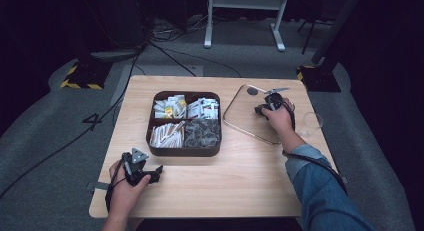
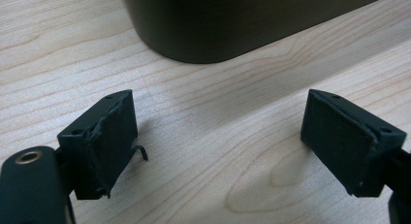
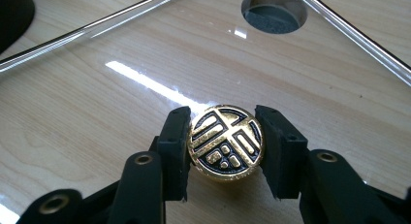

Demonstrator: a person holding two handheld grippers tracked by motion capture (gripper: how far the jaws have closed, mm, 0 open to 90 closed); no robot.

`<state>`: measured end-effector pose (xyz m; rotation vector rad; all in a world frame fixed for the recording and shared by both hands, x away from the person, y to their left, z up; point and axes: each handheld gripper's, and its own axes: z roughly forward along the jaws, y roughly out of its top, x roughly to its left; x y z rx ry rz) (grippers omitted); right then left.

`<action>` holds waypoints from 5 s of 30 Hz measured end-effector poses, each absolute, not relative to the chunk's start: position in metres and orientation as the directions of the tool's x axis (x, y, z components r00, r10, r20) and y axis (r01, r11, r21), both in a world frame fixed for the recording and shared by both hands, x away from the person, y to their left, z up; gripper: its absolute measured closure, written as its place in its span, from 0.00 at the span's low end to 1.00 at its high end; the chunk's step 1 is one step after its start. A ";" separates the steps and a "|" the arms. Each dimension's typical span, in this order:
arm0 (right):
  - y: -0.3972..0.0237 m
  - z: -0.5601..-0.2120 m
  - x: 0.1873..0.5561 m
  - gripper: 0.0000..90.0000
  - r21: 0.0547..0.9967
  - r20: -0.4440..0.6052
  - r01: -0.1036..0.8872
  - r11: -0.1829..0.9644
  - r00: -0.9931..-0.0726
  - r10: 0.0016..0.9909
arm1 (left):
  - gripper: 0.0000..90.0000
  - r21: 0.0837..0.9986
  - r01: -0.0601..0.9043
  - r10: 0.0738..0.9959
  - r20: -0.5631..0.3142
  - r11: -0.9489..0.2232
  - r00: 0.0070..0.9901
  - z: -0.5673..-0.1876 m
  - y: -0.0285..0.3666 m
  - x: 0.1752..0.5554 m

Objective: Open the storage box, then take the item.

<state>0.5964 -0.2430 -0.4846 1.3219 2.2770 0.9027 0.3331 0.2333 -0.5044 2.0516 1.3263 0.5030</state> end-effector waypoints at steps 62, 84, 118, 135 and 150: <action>-0.172 -0.393 0.549 0.49 0.852 0.105 0.414 0.321 -0.735 0.670 | 0.18 0.691 0.668 0.914 -0.030 -0.274 0.405 -0.504 0.237 0.326; -0.089 -0.406 0.500 0.49 0.819 0.118 0.352 0.453 -0.876 0.467 | 0.10 0.682 0.680 0.920 -0.027 -0.268 0.390 -0.505 0.231 0.335; -0.044 -0.455 0.492 0.58 0.678 0.060 0.334 0.655 -0.913 0.404 | 0.09 0.678 0.682 0.917 -0.030 -0.273 0.397 -0.505 0.230 0.335; -0.046 -0.445 0.489 0.77 0.708 0.024 0.282 0.647 -0.926 0.376 | 0.08 0.679 0.682 0.917 -0.032 -0.273 0.399 -0.505 0.230 0.335; -0.064 -0.418 0.485 0.78 0.789 0.080 0.292 0.540 -0.921 0.381 | 0.08 0.678 0.679 0.915 -0.026 -0.281 0.403 -0.505 0.230 0.336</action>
